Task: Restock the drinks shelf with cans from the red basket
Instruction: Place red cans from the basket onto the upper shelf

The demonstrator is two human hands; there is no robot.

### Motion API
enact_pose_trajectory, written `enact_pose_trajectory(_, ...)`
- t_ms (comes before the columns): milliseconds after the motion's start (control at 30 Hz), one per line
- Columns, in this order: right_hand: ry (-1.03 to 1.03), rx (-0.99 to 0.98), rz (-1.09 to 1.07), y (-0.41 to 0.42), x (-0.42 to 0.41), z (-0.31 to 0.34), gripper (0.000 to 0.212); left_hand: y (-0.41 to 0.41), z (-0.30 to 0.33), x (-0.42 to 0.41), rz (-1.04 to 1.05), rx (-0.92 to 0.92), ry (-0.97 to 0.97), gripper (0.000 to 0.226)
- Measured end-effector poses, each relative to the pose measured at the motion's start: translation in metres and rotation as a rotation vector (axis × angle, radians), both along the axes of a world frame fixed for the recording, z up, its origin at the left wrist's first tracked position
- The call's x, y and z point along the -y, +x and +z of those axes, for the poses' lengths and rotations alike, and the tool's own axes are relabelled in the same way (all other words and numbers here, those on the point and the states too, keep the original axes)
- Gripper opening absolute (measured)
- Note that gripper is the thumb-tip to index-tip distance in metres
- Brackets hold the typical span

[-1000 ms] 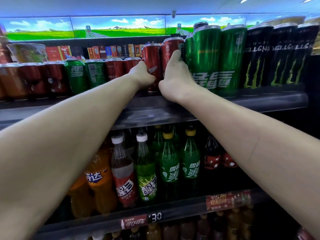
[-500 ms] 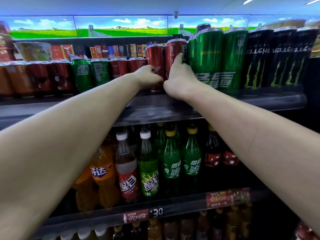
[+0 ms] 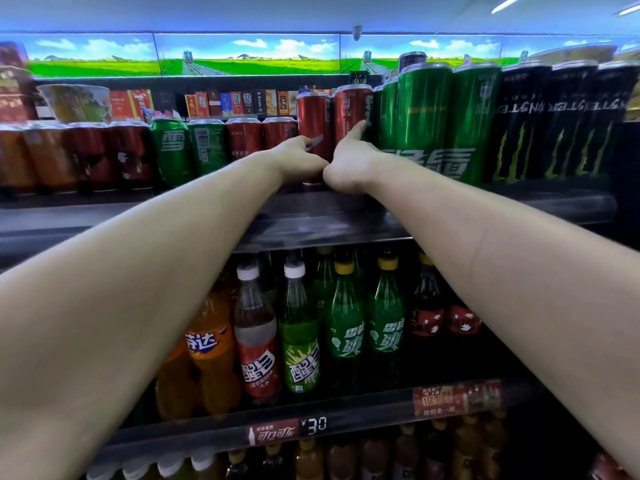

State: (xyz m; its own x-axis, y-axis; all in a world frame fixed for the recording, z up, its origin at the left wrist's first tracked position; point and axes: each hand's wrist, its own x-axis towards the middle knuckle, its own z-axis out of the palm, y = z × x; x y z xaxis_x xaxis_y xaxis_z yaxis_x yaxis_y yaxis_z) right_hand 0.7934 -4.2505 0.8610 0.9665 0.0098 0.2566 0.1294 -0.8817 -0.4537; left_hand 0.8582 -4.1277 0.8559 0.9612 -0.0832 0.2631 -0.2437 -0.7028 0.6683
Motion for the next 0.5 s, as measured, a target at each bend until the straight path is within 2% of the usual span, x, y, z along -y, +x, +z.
enact_pose_trajectory(167, -0.003, 0.017, 0.003, 0.002, 0.0, -0.002, 0.094, -0.004, 0.0, -0.001, -0.015, -0.012, 0.053, 0.078)
enact_pose_trajectory(233, 0.067, 0.048, 0.01, 0.004, -0.001, -0.004, 0.095, -0.011, 0.004, -0.002, -0.006, -0.026, 0.12, 0.076)
enact_pose_trajectory(333, 0.154, 0.175, 0.012, 0.006, -0.002, -0.007, 0.081, -0.028, 0.014, -0.007, 0.053, 0.007, 0.236, 0.049)
enact_pose_trajectory(433, 0.203, 0.335, 0.054, -0.003, -0.002, -0.009, 0.055, -0.055, 0.02, -0.015, 0.039, 0.106, 0.181, 0.004)
enact_pose_trajectory(500, 0.196, 0.465, 0.077, -0.011, -0.006, -0.012, 0.042, -0.075, 0.019, -0.023, 0.032, 0.202, 0.145, 0.005)
